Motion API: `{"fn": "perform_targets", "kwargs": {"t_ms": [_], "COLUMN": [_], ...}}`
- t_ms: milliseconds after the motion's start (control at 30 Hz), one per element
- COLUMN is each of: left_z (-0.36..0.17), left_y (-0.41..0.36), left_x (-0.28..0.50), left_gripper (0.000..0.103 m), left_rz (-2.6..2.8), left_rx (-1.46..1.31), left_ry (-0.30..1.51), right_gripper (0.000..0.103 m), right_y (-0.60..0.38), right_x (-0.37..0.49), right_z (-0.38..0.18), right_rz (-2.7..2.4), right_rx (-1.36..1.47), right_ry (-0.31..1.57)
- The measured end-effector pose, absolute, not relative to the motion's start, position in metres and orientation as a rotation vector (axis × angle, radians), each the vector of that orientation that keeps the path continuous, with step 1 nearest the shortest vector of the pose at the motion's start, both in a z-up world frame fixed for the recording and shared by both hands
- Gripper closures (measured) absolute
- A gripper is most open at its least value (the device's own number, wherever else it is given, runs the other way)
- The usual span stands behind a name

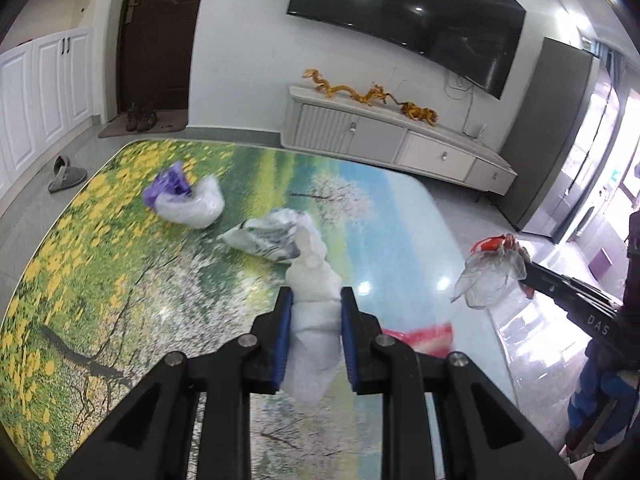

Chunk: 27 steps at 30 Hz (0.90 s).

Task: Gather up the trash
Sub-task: 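Carry the tissue and wrapper over the bin and open both tools to drop them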

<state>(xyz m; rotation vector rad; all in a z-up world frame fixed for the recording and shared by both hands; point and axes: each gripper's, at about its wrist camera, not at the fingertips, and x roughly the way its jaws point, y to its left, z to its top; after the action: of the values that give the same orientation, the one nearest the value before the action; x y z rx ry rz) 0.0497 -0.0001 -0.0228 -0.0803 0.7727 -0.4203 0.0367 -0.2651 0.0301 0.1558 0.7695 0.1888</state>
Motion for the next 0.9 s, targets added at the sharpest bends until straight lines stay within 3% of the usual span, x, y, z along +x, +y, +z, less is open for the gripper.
{"fn": "perform_targets", "kwargs": {"t_ms": [400, 900], "left_z": [0.010, -0.015], "left_y": [-0.115, -0.285], "left_x": [0.033, 0.009], "left_gripper": [0.082, 0.082], "left_rz": [-0.682, -0.892], "left_rx": [0.064, 0.297], "left_ry": [0.767, 0.837], "right_gripper": [0.094, 0.094], "right_y": [-0.384, -0.483], "right_x": [-0.012, -0.056], "right_z": [0.014, -0.054], "right_rz": [-0.028, -0.207], "right_rx": [0.333, 0.529], "right_ry": [0.737, 0.827]}}
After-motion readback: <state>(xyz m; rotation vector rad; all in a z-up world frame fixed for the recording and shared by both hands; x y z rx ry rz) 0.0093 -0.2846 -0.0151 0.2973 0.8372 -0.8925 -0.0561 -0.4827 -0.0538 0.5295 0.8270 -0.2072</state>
